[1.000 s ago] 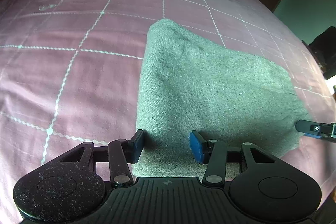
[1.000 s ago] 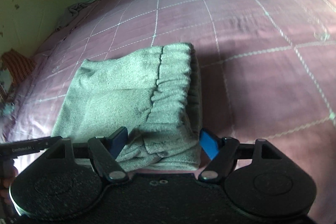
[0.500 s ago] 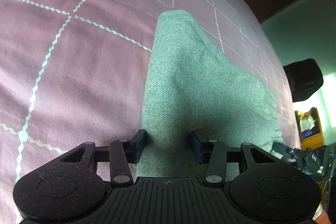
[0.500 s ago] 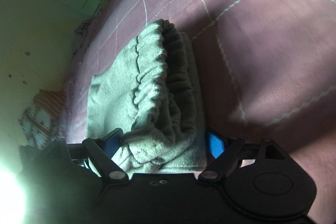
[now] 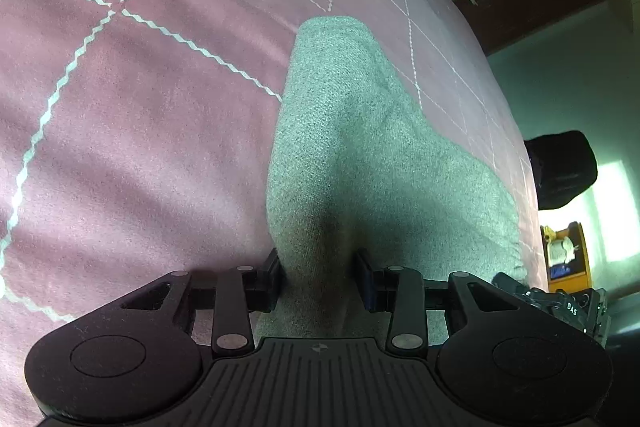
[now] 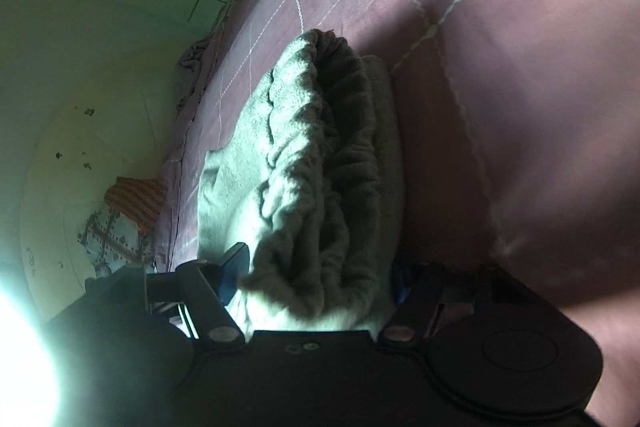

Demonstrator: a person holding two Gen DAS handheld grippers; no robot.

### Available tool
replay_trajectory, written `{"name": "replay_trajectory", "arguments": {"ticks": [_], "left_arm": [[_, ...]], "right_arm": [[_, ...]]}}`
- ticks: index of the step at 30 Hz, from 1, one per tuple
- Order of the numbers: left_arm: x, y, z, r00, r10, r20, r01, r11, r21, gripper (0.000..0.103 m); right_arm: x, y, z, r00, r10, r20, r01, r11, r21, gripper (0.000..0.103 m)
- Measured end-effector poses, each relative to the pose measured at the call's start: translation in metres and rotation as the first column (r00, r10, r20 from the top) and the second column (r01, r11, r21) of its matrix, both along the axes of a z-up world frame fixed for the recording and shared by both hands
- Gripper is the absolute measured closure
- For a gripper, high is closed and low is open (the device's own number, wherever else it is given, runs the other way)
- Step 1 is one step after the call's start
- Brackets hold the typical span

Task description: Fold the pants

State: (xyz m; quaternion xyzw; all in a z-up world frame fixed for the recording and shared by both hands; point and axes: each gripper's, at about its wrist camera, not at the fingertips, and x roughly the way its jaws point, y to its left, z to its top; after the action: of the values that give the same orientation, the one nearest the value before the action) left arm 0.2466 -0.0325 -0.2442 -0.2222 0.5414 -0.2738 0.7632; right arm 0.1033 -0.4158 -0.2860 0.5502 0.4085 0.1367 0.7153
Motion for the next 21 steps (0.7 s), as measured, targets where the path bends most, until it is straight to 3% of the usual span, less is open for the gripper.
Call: {"name": "replay_trajectory", "arguments": {"ticks": [4,8,12,21], "left_arm": [[-0.013,-0.014,0.012,0.998,0.058,0.032,-0.061,0.994,0.092,0.066],[-0.036,-0.042,0.038,0.987,0.023,0.161,-0.063,0.966,0.25,0.075],[-0.039,-0.038,0.052,0.987,0.045,0.154,-0.076,0.976,0.205,0.08],[-0.059,-0.044,0.105,0.96,-0.01,0.281,-0.045,0.981,0.189,0.081]], "right_arm": [[0.009,0.014,0.006,0.999,-0.042,-0.012,0.041,0.995,-0.09,0.047],[0.009,0.032,0.029,0.998,-0.059,-0.027,0.052,0.978,-0.202,0.052],[0.001,0.035,0.047,0.997,-0.083,0.007,0.082,0.976,-0.2,0.057],[-0.008,0.041,0.085,0.992,-0.072,0.103,0.088,0.983,-0.16,0.059]]}}
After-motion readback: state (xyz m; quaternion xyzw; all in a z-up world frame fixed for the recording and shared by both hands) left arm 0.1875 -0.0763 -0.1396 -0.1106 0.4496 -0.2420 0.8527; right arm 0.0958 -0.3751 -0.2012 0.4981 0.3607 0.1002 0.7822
